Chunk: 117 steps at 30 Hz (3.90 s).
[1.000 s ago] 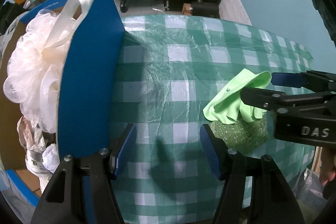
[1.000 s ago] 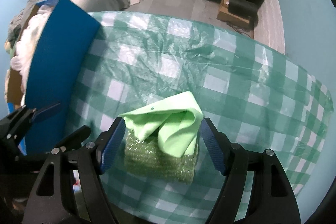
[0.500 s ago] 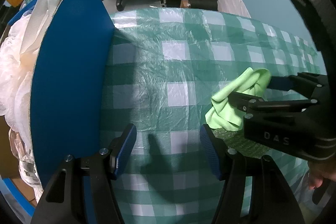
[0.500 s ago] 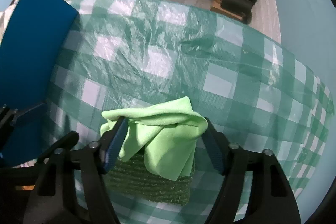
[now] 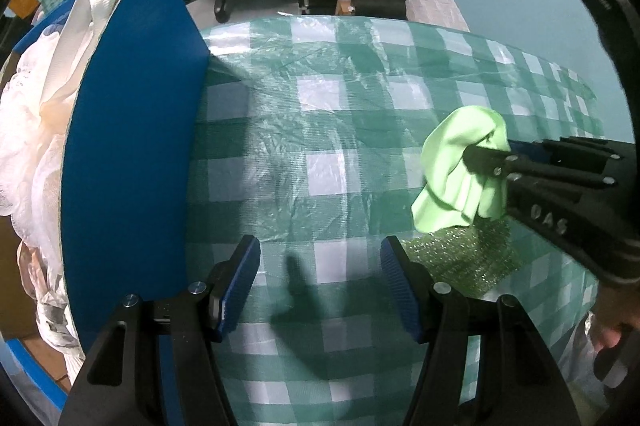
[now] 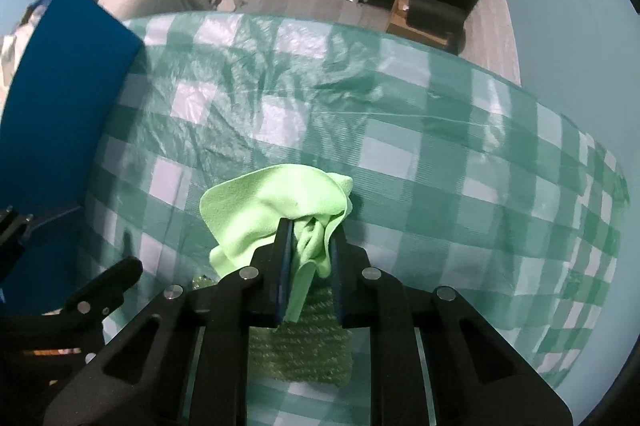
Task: Organize soft objects
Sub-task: 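Grasp the lime-green cloth with the right tool, then grasp the green scrub pad with the left tool while the right tool lifts the cloth, then carry the scrub pad and green cloth over the box with both tools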
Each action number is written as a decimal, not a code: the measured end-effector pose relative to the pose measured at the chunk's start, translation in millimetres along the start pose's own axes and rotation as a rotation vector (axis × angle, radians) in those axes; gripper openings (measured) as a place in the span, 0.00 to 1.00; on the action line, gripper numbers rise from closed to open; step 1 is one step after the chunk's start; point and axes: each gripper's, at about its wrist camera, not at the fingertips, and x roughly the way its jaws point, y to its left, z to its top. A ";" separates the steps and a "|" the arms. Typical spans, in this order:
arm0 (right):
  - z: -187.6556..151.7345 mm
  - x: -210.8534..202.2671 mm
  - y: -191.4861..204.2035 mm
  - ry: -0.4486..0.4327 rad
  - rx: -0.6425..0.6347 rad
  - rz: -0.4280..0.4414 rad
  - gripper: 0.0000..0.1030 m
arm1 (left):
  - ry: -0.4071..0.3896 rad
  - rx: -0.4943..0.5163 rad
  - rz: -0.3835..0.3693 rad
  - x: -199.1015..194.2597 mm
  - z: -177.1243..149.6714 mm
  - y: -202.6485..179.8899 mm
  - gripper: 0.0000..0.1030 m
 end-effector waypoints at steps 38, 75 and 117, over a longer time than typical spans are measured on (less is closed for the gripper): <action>-93.1 -27.0 -141.4 0.026 0.216 0.006 0.64 | 0.110 0.121 -0.137 19.6 -12.0 -105.2 0.82; -86.7 -0.2 -86.8 0.022 0.108 -0.050 0.16 | 0.037 0.009 -0.066 34.3 -60.7 -113.2 0.15; -66.3 -132.8 -28.1 -0.128 -0.038 0.064 0.12 | -0.102 0.064 -0.084 -101.1 -58.5 -29.0 0.14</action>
